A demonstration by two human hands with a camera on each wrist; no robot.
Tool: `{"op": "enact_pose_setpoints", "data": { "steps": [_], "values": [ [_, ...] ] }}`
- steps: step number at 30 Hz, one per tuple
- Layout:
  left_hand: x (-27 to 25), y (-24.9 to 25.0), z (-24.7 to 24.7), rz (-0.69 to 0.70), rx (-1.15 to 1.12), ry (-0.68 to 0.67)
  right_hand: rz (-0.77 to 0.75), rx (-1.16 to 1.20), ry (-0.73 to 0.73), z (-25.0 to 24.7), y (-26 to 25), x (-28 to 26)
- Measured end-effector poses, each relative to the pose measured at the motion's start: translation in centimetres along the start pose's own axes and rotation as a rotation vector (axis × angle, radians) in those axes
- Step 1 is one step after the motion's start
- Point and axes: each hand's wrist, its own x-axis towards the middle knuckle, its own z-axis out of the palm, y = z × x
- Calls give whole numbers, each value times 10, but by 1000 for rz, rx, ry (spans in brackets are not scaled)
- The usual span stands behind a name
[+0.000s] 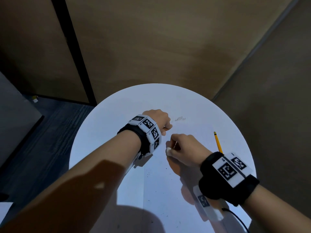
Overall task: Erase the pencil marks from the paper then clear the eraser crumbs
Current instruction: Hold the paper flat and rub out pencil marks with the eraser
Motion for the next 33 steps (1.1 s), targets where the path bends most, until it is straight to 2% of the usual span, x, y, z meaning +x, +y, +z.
{"op": "enact_pose_setpoints", "data": {
  "steps": [2,6,8,11,12,16,22,27,31,33],
  "values": [
    [-2,0,0,3,55,-12,9,13,-13,-5,0,4],
    [-6,-3,0,47,120,-15,25,80,154,-3,-1,12],
    [-6,-3,-1,50,101,-17,11,60,110,2,1,7],
    [-5,-3,-2,49,94,-27,5,20,-39,-5,0,3],
    [-5,-3,-2,48,94,-24,9,23,-42,-8,-1,5],
    [-5,-3,1,26,101,-20,27,112,125,-7,-2,12],
    [-4,-3,-1,28,65,-42,11,11,-57,-8,-3,2],
    [-4,-5,2,43,98,-19,15,36,107,-4,-5,9],
    [-4,-6,0,48,48,-16,22,-66,-74,-6,-5,3],
    [-5,-5,0,49,62,-11,20,-47,-77,-14,-7,10]
  ]
}}
